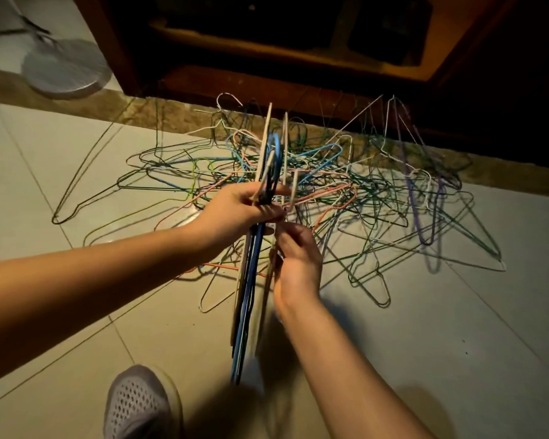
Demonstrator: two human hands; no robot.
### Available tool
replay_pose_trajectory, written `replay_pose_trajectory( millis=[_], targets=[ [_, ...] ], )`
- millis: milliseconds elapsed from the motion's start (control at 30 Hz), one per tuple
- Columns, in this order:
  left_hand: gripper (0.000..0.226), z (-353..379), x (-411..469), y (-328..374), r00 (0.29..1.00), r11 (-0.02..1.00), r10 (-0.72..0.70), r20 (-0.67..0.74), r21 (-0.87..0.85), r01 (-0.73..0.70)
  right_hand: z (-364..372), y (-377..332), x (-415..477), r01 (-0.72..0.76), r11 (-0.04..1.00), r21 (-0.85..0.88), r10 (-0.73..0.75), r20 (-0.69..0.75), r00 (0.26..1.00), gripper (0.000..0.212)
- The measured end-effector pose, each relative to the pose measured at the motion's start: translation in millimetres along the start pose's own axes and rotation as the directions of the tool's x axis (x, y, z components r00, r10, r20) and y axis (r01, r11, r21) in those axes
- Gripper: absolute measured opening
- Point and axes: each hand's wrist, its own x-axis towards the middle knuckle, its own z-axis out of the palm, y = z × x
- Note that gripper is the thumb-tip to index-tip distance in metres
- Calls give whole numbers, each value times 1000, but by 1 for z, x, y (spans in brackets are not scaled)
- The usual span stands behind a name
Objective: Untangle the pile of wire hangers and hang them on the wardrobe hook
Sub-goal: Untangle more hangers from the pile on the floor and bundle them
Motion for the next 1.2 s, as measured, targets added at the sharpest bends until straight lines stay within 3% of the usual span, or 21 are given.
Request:
replay_pose_trajectory(
  millis=[167, 300, 367, 433, 500, 567, 633, 700, 833, 1033, 1200],
  targets=[
    [38, -3, 1, -3, 1000, 1000, 1, 30, -20, 0, 0, 1, 4, -21, 997, -77, 24, 35, 999, 28],
    [32, -1, -1, -3, 999, 999, 33, -38, -2, -33, 2, -6, 5, 106, 951, -289, -39, 228, 973, 26],
    [26, -7, 0, -2, 993, 999, 50, -107, 9, -50, -6, -12, 16, 273, 774, -572, -106, 308, 945, 24],
    [26, -15, 2, -2, 987, 999, 46, -156, -11, -48, -18, -21, 35, 403, 580, -708, -192, 362, 912, 24],
    [27, -23, 2, -1, 982, 998, 35, -187, -35, -42, -31, -26, 58, 415, 479, -774, -182, 375, 909, 31],
    [25, -31, -1, -3, 977, 999, 35, -209, -30, -42, -45, -22, 77, 406, 299, -864, -65, 406, 911, 43],
    [23, -40, -4, -7, 970, 999, 31, -242, -24, -38, -60, -15, 88, 447, 93, -890, 83, 454, 887, 55],
    [22, -51, -7, -12, 960, 1000, 15, -279, -21, -22, -71, -10, 93, 513, -17, -858, 208, 499, 841, 58],
    [18, -67, -12, -25, 943, 999, -32, -331, -37, 21, -78, 3, 91, 642, -246, -726, 276, 583, 765, 38],
    [17, -73, -19, -35, 941, 998, -42, -335, -53, 26, -78, 8, 92, 700, -249, -669, 184, 677, 712, 24],
    [14, -89, -22, -34, 927, 997, 7, -375, -71, -36, -68, -1, 94, 784, -65, -617, -103, 786, 610, 19]
  ],
)
